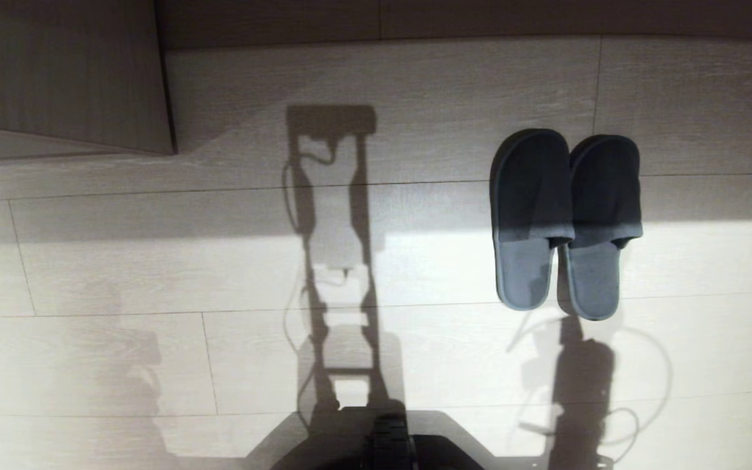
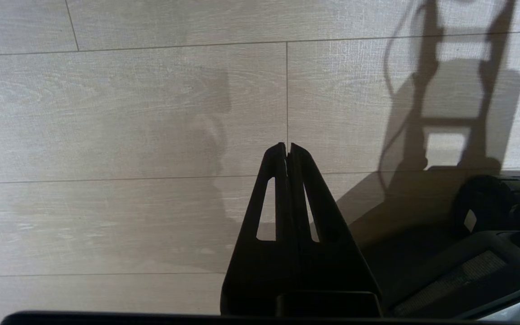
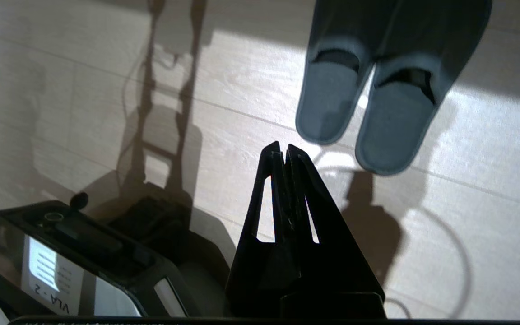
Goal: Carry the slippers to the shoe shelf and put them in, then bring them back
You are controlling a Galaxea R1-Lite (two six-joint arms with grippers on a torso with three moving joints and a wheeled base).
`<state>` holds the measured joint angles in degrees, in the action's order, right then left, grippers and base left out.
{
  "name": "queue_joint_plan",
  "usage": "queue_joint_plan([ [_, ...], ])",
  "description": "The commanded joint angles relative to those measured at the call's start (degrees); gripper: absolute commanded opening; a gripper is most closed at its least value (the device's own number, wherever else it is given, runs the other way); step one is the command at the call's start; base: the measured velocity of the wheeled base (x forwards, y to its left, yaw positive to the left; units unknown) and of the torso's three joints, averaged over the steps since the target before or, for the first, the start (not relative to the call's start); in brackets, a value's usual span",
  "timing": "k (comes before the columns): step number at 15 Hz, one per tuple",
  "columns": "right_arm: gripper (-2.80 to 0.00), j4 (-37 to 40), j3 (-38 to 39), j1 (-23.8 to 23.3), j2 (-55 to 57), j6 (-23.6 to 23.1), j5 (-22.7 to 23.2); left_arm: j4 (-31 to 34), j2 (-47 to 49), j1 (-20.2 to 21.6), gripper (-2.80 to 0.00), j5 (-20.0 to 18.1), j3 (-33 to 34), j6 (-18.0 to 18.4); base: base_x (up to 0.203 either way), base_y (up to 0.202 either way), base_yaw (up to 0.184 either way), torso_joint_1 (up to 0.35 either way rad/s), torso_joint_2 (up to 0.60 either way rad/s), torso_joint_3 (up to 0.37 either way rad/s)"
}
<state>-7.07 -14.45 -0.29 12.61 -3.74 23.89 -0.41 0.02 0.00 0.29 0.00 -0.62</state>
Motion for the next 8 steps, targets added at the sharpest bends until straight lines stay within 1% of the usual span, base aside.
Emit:
queue_joint_plan([
  [1, -2.8, 1.3, 1.9, 0.9, -4.0, -0.6, -1.9, 0.0, -0.1, 0.1, -2.8, 0.1, 0.0, 0.0, 0.0, 0.0, 0.0, 0.0, 0.0, 0.0],
  [2, -2.8, 1.6, 4.7, 1.0, -6.0, -0.8, -4.0, -0.1, 0.0, 0.0, -2.8, 0.1, 0.0, 0.0, 0.0, 0.0, 0.0, 0.0, 0.0, 0.0],
  [4, -2.8, 1.7, 10.3, 1.0, -11.3, -1.0, -10.6, 0.0, 0.0, 0.0, -2.8, 0.1, 0.0, 0.0, 0.0, 0.0, 0.0, 0.0, 0.0, 0.0],
  [5, -2.8, 1.6, 11.5, 1.0, -12.3, -1.1, -12.9, 0.0, 0.0, 0.0, -2.8, 0.1, 0.0, 0.0, 0.0, 0.0, 0.0, 0.0, 0.0, 0.0],
  [6, -2.8, 1.7, 11.8, 1.0, -12.4, -0.9, -14.2, 0.0, 0.0, 0.1, -2.8, 0.1, 0.0, 0.0, 0.0, 0.0, 0.0, 0.0, 0.0, 0.0],
  [7, -2.8, 1.9, 13.1, 1.0, -12.5, -0.8, -19.2, 0.0, 0.0, 0.1, -2.8, 0.1, 0.0, 0.0, 0.0, 0.0, 0.0, 0.0, 0.0, 0.0],
  [8, -2.8, 2.8, 14.3, 1.0, -12.6, -0.8, -22.4, 0.0, 0.0, 0.0, -2.8, 0.1, 0.0, 0.0, 0.0, 0.0, 0.0, 0.0, 0.0, 0.0],
])
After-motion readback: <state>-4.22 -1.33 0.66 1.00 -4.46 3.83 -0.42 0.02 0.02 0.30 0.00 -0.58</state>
